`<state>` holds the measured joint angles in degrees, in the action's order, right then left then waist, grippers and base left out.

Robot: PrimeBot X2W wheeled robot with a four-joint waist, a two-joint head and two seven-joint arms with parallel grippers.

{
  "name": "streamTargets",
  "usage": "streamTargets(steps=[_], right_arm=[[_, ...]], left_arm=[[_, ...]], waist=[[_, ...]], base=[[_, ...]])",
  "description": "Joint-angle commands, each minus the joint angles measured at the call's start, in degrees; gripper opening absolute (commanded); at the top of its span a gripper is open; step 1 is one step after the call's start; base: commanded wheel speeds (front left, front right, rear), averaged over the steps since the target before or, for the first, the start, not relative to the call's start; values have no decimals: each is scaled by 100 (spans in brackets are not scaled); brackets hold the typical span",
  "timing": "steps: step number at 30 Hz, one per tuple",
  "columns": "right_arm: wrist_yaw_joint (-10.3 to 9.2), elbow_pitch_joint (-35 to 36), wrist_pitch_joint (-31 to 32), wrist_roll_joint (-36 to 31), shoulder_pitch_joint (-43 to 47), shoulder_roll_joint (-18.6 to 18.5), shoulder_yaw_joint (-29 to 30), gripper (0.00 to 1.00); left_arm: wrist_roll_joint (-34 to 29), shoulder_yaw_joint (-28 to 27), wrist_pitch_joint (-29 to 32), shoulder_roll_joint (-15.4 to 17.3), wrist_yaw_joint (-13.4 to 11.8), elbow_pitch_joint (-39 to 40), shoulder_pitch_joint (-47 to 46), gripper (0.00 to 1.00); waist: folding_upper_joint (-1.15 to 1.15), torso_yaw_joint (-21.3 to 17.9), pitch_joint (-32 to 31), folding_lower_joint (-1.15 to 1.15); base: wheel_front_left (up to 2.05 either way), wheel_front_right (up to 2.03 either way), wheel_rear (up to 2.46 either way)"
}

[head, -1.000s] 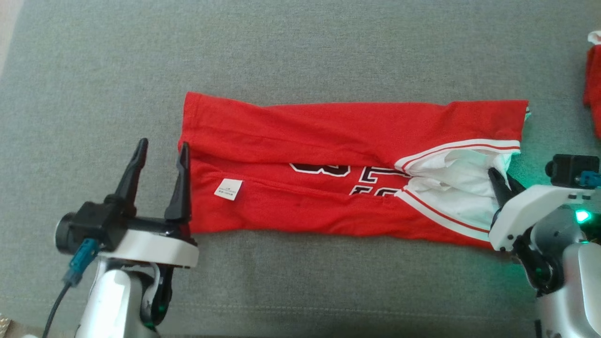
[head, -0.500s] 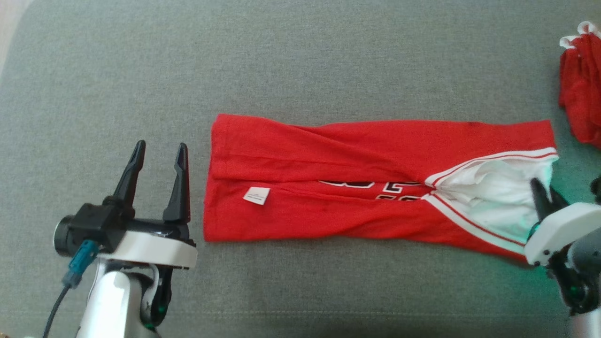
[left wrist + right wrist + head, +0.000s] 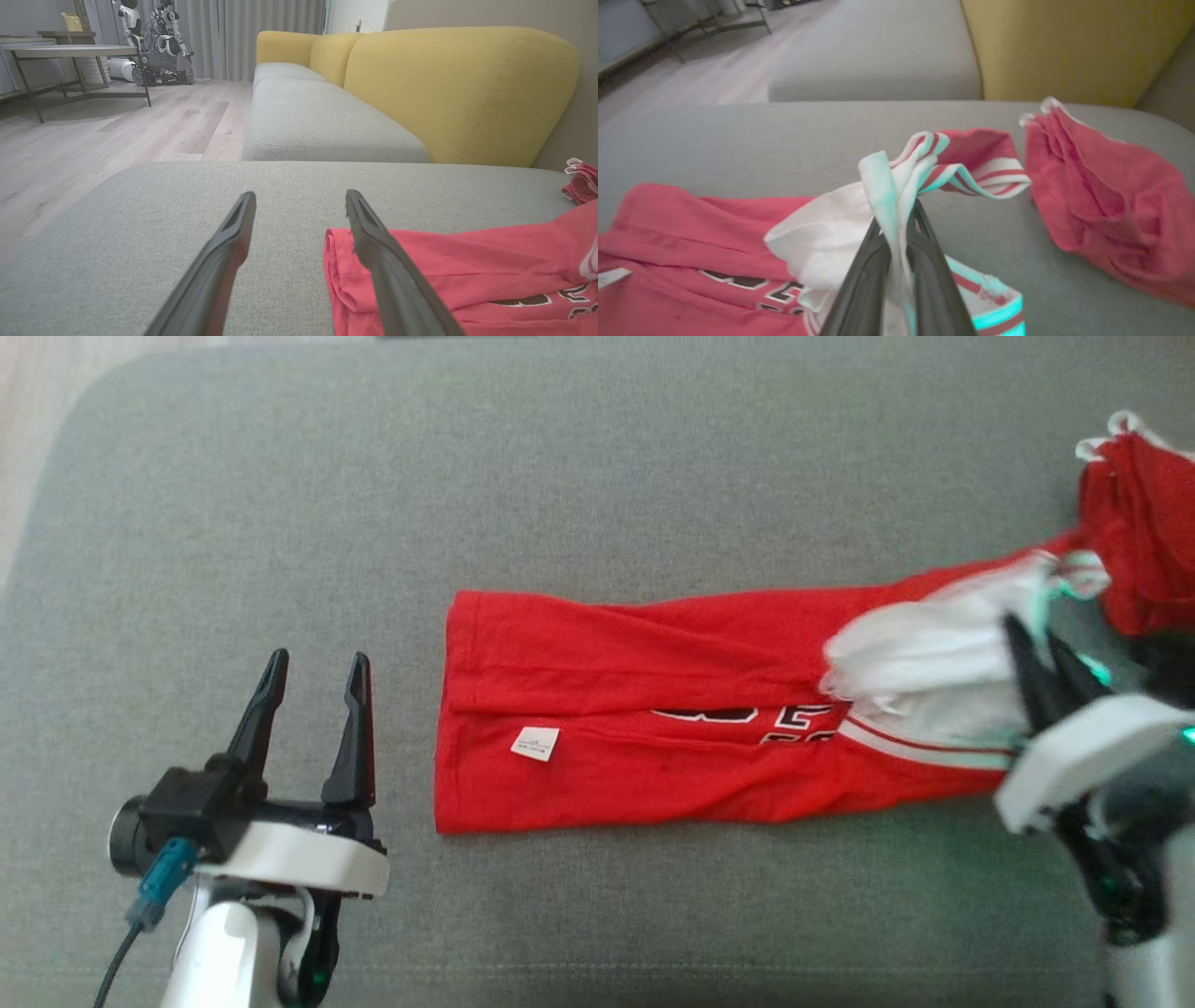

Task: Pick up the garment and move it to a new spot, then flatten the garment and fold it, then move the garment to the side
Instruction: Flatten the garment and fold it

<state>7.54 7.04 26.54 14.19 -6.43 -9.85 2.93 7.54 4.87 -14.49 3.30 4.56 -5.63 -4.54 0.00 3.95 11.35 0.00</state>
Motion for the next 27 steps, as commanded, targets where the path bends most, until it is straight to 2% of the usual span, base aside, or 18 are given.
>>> streamTargets(steps=[1,6,10,17,27], right_arm=[[-5,289,37,11,-268,-116,-169,0],[-5,518,250,188,-499,61,-1106,0],[-5,268,158,427,-669,292,-1822,0],[-5,-907,-422,979,-951,660,-2813,0],[-5,-2434,-1839,2271,-1759,696,-3906,0]], left_arm=[[-60,-200,-51,19,15,185,-114,100],[-68,-150,-51,7,24,154,-69,100],[-72,-104,-51,-3,16,142,-47,100],[-70,-27,-51,-14,35,126,-105,100],[5,126,-51,-31,39,84,-255,100]], waist=[[0,10,-60,0],[0,99,-240,0],[0,219,-298,0],[0,449,-230,0],[0,766,24,0]], base=[[0,0,0],[0,0,0],[0,0,0],[0,0,0],[0,0,0]])
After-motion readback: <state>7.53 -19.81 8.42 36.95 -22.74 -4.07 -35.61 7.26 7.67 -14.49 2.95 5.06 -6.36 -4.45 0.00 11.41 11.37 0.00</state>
